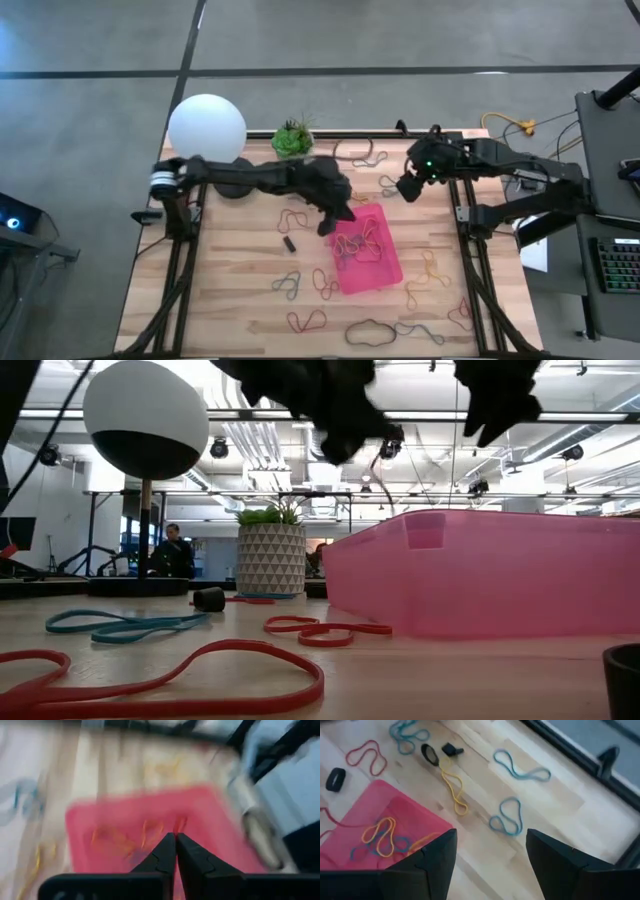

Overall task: Pick and place rubber bands into bin
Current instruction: Put the red rubber band into the red bin, then put the blue rubber band into the red bin

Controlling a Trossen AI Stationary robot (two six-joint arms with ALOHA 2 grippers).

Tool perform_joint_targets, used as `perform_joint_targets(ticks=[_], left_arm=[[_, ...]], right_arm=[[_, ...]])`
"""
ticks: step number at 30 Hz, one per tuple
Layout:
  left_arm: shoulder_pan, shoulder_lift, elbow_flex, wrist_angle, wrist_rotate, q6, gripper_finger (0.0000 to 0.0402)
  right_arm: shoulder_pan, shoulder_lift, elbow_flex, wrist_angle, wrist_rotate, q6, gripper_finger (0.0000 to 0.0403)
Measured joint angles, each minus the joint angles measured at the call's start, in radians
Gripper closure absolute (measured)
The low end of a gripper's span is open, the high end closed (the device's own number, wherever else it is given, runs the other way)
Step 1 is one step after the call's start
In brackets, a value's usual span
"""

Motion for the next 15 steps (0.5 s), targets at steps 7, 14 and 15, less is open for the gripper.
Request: perform_joint_targets(ticks=[7, 14, 15], left_arm=[[-0.027, 0.060, 0.046, -0.130, -0.080, -0.077, 0.0328], [-0.067, -0.095, 0.027, -0.332, -0.099, -0.026, 0.0273], [-0.082, -0.119, 0.016, -0.398, -0.126, -0.004, 0.0273]], right_arm=[[0.020, -0.028, -0.100, -0.019, -0.015, 0.022, 0.0179], [0.019, -0.022, -0.180, 0.102, -0.109, -0.038, 0.0179], [0.020, -0.014, -0.187, 0.115, -0.111, -0.050, 0.0179]])
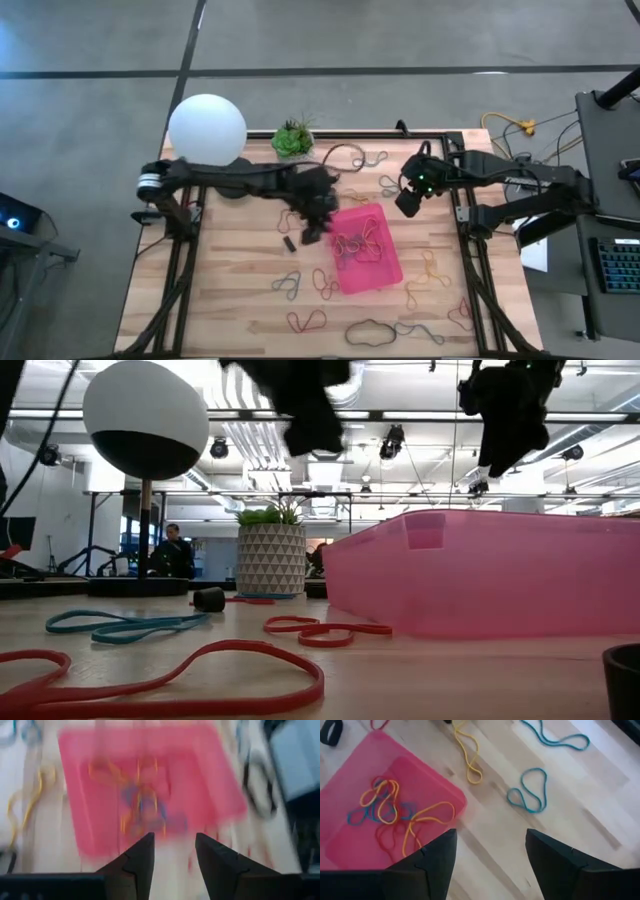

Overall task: Pick and place rubber bands into bin
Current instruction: Put the blue rubber band into the red bin

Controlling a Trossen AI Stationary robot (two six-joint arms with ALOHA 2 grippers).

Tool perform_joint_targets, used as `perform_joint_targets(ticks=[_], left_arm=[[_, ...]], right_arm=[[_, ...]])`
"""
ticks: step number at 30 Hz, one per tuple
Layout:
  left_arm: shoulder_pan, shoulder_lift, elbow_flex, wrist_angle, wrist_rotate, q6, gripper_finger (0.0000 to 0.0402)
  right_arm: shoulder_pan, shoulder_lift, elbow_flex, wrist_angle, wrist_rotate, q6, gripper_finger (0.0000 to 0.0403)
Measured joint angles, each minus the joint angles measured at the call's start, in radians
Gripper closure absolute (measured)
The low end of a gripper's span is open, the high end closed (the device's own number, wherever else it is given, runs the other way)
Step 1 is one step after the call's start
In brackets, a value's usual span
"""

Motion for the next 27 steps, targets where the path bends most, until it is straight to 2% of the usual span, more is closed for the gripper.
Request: perform_joint_targets(ticks=[3, 5, 8, 14, 21, 27], left_arm=[[-0.047, -0.062, -0.031, -0.139, -0.081, 0.002, 0.0276], [-0.076, -0.104, -0.067, -0.191, -0.096, -0.028, 0.0278], [-0.136, -0.144, -0.155, -0.190, -0.115, -0.044, 0.0279], [-0.252, -0.159, -0.341, -0.200, -0.161, 0.018, 0.0279], [-0.275, -0.174, -0.393, -0.184, -0.165, -0.197, 0.0279], [-0.274, -0.216, -0.392, -0.110, -0.173, -0.314, 0.0279]], right_arm=[[0.000, 0.014, -0.012, 0.021, -0.016, -0.012, 0.0179], [0.000, 0.022, -0.015, 0.025, -0.016, -0.021, 0.0179], [-0.001, 0.037, -0.020, 0.034, -0.016, -0.038, 0.0179], [-0.002, 0.046, -0.025, 0.043, -0.016, -0.063, 0.0179], [-0.028, 0.065, -0.027, 0.028, -0.019, -0.054, 0.0179], [-0.180, 0.251, -0.028, 0.034, -0.065, -0.115, 0.0179]])
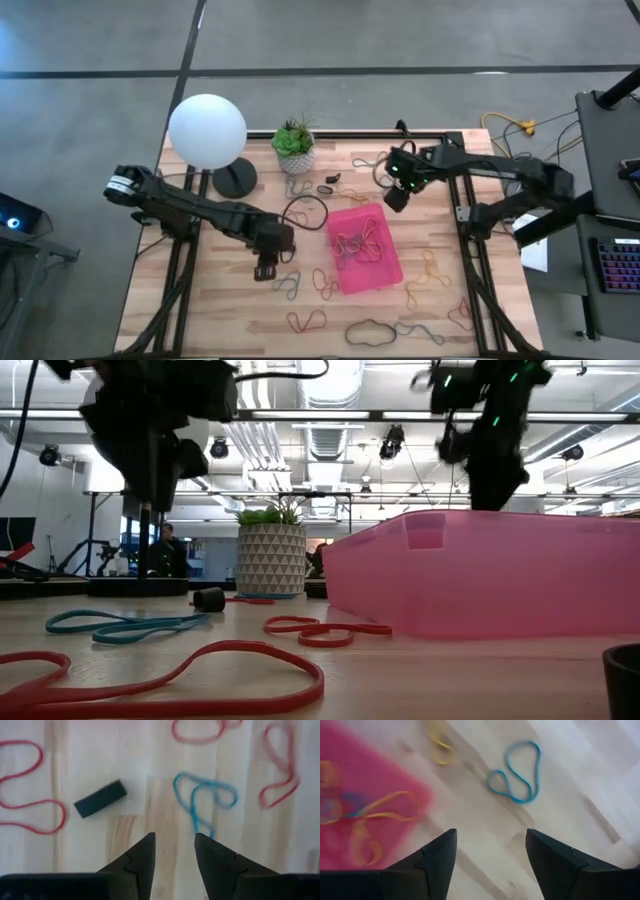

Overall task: Pick and place rubber bands into bin
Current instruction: Put the blue rubber band into the red bin

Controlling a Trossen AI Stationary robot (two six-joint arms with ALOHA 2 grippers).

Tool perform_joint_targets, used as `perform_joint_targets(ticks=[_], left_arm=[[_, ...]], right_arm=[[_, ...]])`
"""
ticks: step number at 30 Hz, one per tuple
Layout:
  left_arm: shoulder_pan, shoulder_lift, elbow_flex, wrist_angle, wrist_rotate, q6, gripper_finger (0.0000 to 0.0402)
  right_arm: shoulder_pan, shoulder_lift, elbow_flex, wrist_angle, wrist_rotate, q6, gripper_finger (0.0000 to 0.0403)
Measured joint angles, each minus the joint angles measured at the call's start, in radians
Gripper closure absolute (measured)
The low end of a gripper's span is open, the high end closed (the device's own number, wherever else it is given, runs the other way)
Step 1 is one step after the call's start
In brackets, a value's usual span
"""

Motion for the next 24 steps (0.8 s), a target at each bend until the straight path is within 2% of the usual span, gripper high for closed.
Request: perform_joint_targets(ticks=[5, 12, 24], left_arm=[[0.000, -0.040, -0.002, 0.000, -0.038, -0.070, 0.0279], [-0.001, -0.055, -0.004, 0.013, -0.067, -0.103, 0.0279], [-0.001, -0.057, -0.032, 0.019, -0.067, -0.101, 0.0279]], right_arm=[[-0.123, 0.160, 0.006, 0.005, -0.053, -0.043, 0.0179], [-0.208, 0.313, 0.007, 0.076, -0.058, -0.144, 0.0179], [-0.295, 0.391, 0.008, 0.154, -0.060, -0.190, 0.0181]])
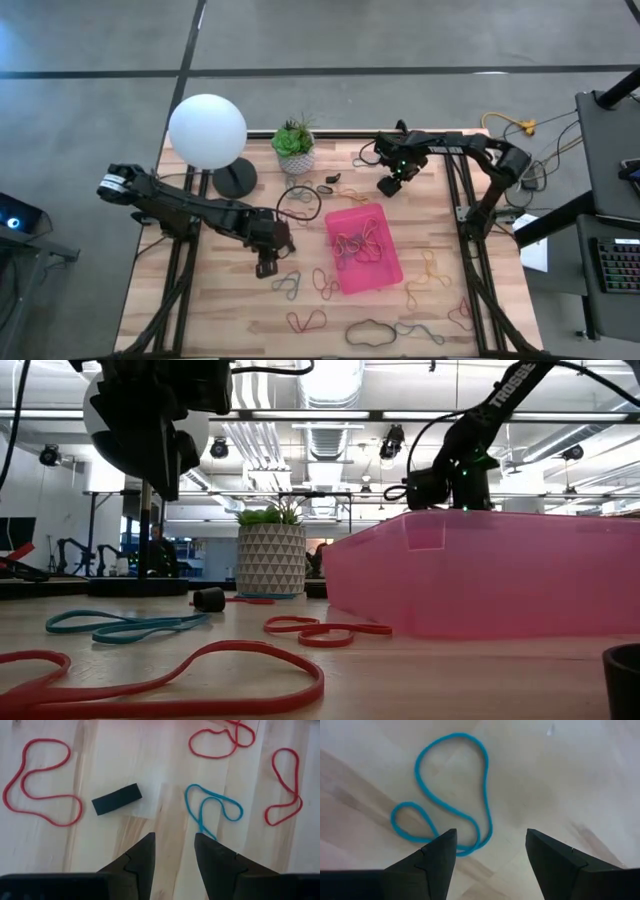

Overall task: Pick and place rubber bands into bin
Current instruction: Put the blue rubber band into the red bin

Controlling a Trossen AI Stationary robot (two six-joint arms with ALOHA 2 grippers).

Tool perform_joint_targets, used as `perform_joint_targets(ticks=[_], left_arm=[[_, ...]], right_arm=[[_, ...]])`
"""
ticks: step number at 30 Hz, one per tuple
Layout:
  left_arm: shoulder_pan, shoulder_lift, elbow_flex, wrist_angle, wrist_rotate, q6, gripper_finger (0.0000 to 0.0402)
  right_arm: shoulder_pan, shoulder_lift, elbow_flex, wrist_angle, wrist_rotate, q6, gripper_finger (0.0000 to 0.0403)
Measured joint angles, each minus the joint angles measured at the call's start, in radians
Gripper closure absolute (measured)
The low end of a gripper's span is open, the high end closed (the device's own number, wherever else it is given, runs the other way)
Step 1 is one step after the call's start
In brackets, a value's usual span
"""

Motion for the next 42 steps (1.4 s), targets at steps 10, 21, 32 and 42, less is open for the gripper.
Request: perform_joint_targets(ticks=[10, 21, 32, 42], left_arm=[[0.000, 0.000, -0.003, 0.000, -0.001, 0.000, 0.0279], [0.000, 0.000, -0.016, 0.002, -0.001, 0.001, 0.0279], [-0.004, 0.000, -0.017, -0.001, -0.001, 0.000, 0.0279], [-0.006, 0.000, -0.017, 0.001, -0.001, 0.011, 0.0279]], right_arm=[[0.019, 0.064, 0.006, 0.002, -0.004, -0.013, 0.0273], [0.036, 0.067, 0.003, 0.016, -0.055, 0.022, 0.0385], [0.039, -0.051, -0.006, 0.097, -0.314, 0.062, 0.0395], [0.053, -0.420, 0.005, 0.251, -0.462, 0.234, 0.0395]])
